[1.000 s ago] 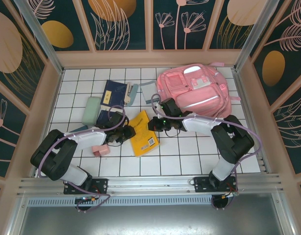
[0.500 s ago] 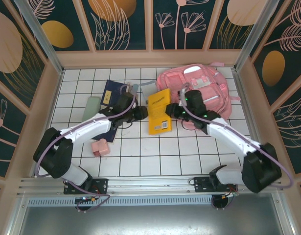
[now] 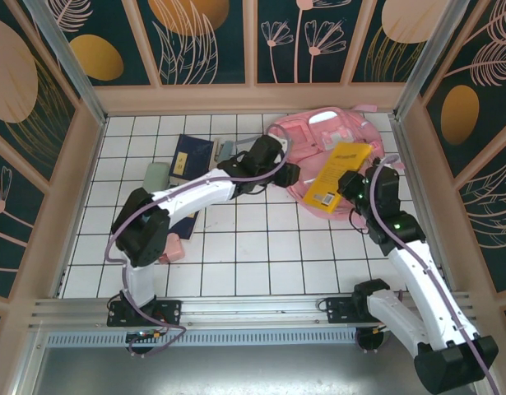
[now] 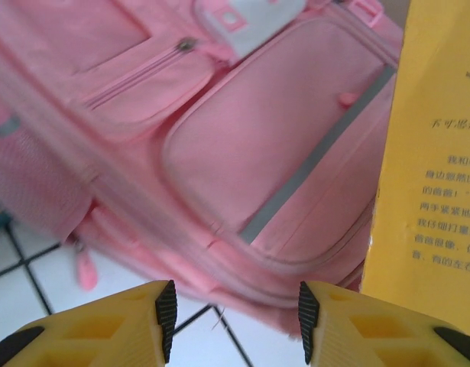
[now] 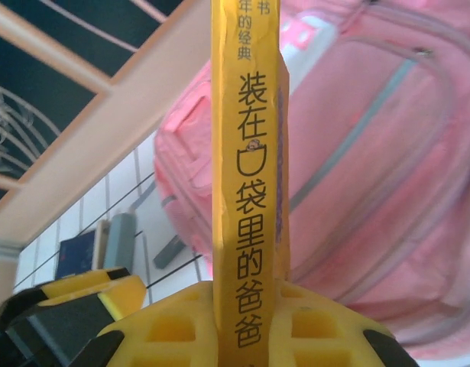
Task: Pack the student bag
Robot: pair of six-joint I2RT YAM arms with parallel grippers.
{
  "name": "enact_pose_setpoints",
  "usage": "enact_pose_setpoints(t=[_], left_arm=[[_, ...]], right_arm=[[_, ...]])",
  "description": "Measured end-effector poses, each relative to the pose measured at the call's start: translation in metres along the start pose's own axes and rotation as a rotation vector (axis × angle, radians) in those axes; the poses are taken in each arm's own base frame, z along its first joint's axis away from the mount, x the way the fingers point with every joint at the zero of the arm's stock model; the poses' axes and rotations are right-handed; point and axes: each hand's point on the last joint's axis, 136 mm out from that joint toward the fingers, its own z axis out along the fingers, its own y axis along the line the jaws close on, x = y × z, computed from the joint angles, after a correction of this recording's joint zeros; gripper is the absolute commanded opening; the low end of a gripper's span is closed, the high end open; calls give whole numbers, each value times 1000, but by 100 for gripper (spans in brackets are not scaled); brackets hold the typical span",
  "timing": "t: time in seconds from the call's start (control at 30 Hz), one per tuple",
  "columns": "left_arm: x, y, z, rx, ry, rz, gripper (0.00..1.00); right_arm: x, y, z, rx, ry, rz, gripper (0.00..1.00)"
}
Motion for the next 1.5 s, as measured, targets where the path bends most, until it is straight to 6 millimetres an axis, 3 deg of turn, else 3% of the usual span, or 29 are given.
enact_pose_setpoints(t=[0.23,0.43,0.6,0.9,1.03,1.13,1.3,1.5], left_arm=[[-6,-22,31,37,3,167,48],[9,-30,59,60,45,260,50],[18,-36,81,66,65,317,54],[23,-82,116,87,44,439,61],[38,-83,127,72,72,486,61],[46,-74,133,48,92,520,48],[43,-63,137,-21,78,565,1],[33,-52,135,-96,55,576,0]], right_arm=[[-9,-35,-16,187,-57,68,0],[-23,-37,-29,228,-103,89,0],[-24,-41,-31,243,-104,89,0],[-33,-52,-38,279,-120,86,0],[-36,-55,-39,277,-113,91,0],[-35,-56,-38,273,-100,102,0],[-32,-54,-36,244,-69,102,0],[-26,-45,-30,170,-33,107,0]])
